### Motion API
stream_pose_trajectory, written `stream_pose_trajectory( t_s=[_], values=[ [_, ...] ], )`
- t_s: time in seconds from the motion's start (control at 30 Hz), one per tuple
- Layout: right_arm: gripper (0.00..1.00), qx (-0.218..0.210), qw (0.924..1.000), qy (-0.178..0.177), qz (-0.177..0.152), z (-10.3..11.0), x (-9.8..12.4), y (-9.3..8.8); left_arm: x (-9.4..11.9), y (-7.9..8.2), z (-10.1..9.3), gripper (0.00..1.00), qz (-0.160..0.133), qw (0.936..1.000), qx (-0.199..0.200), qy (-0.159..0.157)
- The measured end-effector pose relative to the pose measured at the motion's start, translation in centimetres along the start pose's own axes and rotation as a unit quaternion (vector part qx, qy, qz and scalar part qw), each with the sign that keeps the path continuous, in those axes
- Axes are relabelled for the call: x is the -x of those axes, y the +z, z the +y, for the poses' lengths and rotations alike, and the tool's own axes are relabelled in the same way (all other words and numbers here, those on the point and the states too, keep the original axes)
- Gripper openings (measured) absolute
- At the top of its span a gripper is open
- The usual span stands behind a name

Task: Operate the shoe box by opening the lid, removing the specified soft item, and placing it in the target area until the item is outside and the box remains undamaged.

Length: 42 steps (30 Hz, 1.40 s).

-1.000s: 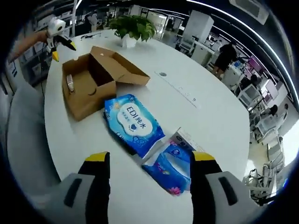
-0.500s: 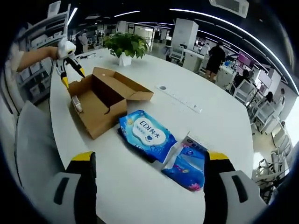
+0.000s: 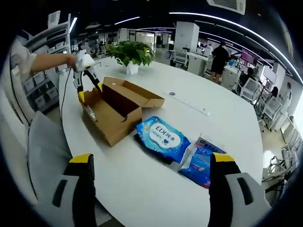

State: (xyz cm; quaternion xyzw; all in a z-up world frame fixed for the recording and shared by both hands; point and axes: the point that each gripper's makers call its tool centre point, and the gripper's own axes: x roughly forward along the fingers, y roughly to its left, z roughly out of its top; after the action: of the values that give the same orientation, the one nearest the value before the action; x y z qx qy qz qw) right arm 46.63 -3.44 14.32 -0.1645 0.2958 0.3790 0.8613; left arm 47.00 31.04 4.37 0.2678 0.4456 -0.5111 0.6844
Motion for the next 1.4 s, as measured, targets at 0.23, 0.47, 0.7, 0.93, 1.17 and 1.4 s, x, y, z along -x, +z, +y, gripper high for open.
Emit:
stream_pose_trajectory(
  t_s=[0.23, 0.47, 0.7, 0.93, 1.17, 1.4],
  values=[
    [0.96, -0.007, 0.9999, -0.009, -0.009, 0.9, 1.1, -0.1, -1.5, -0.4, -0.2, 0.62, 0.032, 0.9986, -0.036, -0.022],
    [0.96, -0.015, 0.9993, -0.028, -0.022, 1.8, 1.9, -0.1, -2.7, -0.8, 0.0, 0.61, 0.064, 0.9959, -0.060, -0.024],
    [0.96, -0.025, 0.9984, -0.042, -0.028, 2.6, 1.9, -0.6, -3.6, -1.1, 0.1, 0.60, 0.082, 0.9930, -0.079, -0.028],
    [0.96, -0.044, 0.9978, -0.045, -0.022, 3.2, 1.8, -1.8, -4.6, -1.8, 0.3, 0.56, 0.096, 0.9903, -0.092, -0.040],
    [0.96, -0.051, 0.9971, -0.052, -0.022, 2.9, 1.9, -2.2, -5.4, -1.7, 0.3, 0.53, 0.096, 0.9900, -0.094, -0.043],
    [0.96, -0.072, 0.9947, -0.058, -0.045, 2.8, 2.2, -1.8, -5.4, -1.7, 0.1, 0.54, 0.084, 0.9925, -0.078, -0.041]
  ],
)
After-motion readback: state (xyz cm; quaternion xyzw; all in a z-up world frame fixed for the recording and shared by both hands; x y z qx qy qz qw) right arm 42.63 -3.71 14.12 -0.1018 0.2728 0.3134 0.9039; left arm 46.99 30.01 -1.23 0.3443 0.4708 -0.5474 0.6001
